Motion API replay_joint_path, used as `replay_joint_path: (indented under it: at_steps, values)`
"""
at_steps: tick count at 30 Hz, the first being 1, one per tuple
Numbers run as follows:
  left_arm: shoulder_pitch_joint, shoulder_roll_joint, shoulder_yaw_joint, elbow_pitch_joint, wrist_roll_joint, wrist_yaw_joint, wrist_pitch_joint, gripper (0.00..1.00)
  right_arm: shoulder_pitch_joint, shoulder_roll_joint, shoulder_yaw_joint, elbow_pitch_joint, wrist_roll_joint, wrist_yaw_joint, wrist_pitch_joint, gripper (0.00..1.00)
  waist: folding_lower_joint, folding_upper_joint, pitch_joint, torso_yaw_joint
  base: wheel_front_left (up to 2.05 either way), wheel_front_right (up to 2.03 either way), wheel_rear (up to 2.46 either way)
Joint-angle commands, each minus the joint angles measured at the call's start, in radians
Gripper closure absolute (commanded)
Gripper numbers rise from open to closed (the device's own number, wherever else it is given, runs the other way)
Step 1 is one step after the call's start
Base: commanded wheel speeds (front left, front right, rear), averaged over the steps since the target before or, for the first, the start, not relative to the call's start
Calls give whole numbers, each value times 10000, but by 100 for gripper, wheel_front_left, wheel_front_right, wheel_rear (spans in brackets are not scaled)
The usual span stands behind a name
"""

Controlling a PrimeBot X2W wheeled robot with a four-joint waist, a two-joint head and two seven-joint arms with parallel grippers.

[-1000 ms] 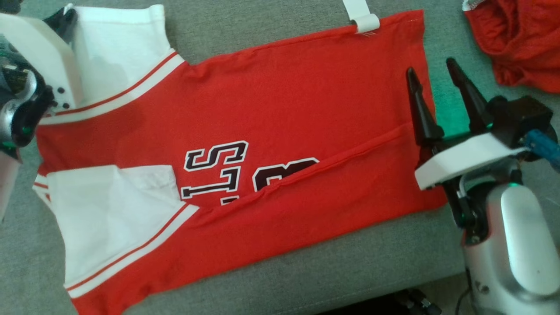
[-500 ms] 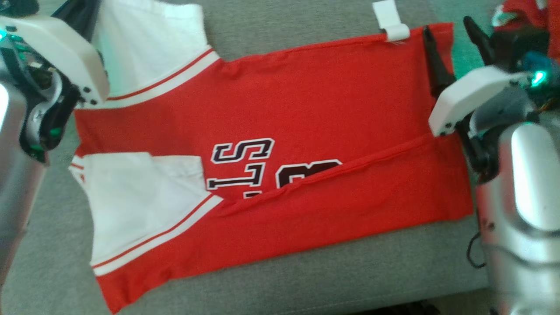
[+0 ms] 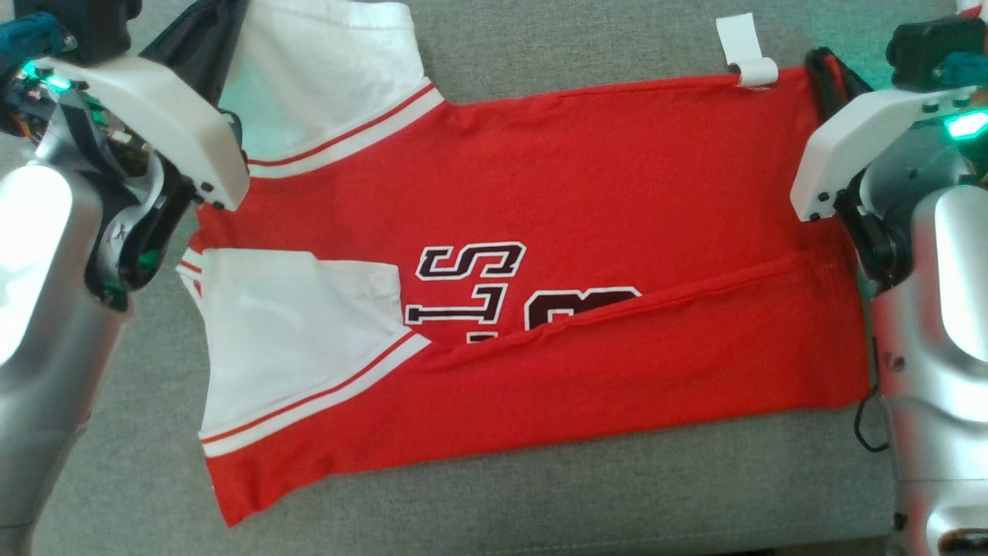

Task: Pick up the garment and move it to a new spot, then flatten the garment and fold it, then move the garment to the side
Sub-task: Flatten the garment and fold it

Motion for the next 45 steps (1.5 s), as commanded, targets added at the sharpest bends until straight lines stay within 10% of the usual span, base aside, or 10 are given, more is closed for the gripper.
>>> replay_joint_path:
  at_steps: [1, 36, 37, 38, 39, 40, 41, 42, 45]
  values:
    - [-216, 383, 468, -357, 70, 55, -65, 100, -143, -51, 168, -271, 54, -7, -17, 100, 0, 0, -52, 18, 0, 0, 0]
    - [6997, -159, 393, -2020, -1003, 1550, -3109, 100, 4373, -105, 100, -1687, 774, -7, -2000, 100, 0, 0, -3224, 547, 0, 0, 0]
    - [7069, -199, 368, -1948, -994, 1553, -3186, 100, 4432, -79, 82, -1692, 710, -7, -2066, 98, 0, 0, -3269, 544, 0, 0, 0]
    - [7151, -249, 368, -1865, -1009, 1551, -3296, 100, 4498, -45, 51, -1710, 654, -7, -2169, 75, 0, 0, -3309, 535, 0, 0, 0]
    - [7249, -318, 396, -1774, -1047, 1546, -3452, 100, 4577, 1, 6, -1733, 612, -7, -2309, 31, 0, 0, -3358, 524, 0, 0, 0]
    - [7366, -400, 427, -1690, -1107, 1540, -3614, 72, 4677, 40, -32, -1753, 561, -7, -2447, 3, 0, 0, -3410, 517, 0, 0, 0]
    - [7501, -483, 460, -1624, -1154, 1540, -3798, 22, 4799, 98, -99, -1772, 523, -7, -2562, 0, 0, 0, -3474, 506, 0, 0, 0]
    - [7648, -573, 487, -1560, -1203, 1532, -3991, 0, 4936, 157, -175, -1792, 487, -7, -2674, 0, 0, 0, -3557, 499, 0, 0, 0]
    - [8105, -844, 587, -1438, -1311, 1575, -4593, 0, 5362, 276, -489, -1883, 349, -7, -3072, 0, 0, 0, -3769, 510, 0, 0, 0]
